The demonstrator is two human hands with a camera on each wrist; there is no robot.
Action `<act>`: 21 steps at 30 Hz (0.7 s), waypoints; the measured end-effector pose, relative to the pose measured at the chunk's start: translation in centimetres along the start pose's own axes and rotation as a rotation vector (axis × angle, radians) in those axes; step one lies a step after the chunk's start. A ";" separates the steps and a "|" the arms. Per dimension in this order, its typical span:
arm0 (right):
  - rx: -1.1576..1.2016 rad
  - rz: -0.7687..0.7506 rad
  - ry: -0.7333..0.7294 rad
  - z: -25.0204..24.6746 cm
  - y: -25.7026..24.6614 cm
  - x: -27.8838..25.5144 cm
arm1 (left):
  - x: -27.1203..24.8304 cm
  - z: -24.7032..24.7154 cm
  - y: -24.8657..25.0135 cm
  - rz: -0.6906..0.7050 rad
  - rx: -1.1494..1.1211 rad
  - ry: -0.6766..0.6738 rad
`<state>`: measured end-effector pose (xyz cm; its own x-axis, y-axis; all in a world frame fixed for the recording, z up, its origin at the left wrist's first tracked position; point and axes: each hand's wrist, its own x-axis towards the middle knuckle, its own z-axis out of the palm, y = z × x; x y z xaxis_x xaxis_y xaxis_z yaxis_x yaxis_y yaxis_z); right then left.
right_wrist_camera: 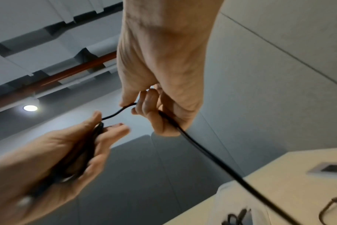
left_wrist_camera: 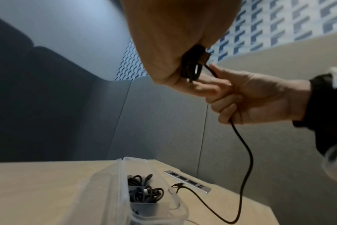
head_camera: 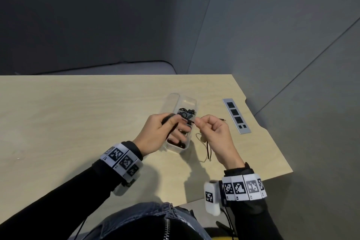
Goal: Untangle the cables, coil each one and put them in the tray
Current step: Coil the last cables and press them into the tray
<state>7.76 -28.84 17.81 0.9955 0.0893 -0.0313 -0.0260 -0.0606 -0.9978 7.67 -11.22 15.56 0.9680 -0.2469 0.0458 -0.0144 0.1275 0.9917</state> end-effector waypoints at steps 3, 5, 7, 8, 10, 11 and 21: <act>0.029 -0.017 -0.038 0.8 1.2 -0.7 | 0.5 0.4 0.3 -0.016 -0.204 0.188; -0.023 -0.020 -0.078 1.5 2.1 -1.3 | 0.7 0.2 0.8 0.028 -0.271 0.230; -0.098 0.009 -0.130 2.2 3.0 -1.6 | 0.8 0.1 1.3 0.068 -0.278 0.250; -0.128 0.027 -0.157 2.5 3.2 -1.7 | 0.9 0.2 1.4 0.061 -0.295 0.267; -0.210 0.048 -0.230 2.9 3.5 -1.9 | 1.1 0.3 1.2 0.025 -0.281 0.314; -0.279 0.045 -0.284 3.1 3.3 -2.0 | 1.2 0.2 0.7 0.026 -0.196 0.342; -0.733 -0.215 -0.271 0.3 -1.0 -0.3 | 0.4 -2.1 -2.0 0.138 0.734 -0.143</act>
<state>7.48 -28.48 18.78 0.9129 0.4052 0.0502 0.3232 -0.6421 -0.6952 8.58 -9.55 13.34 0.9040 -0.4037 0.1405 -0.3443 -0.4929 0.7991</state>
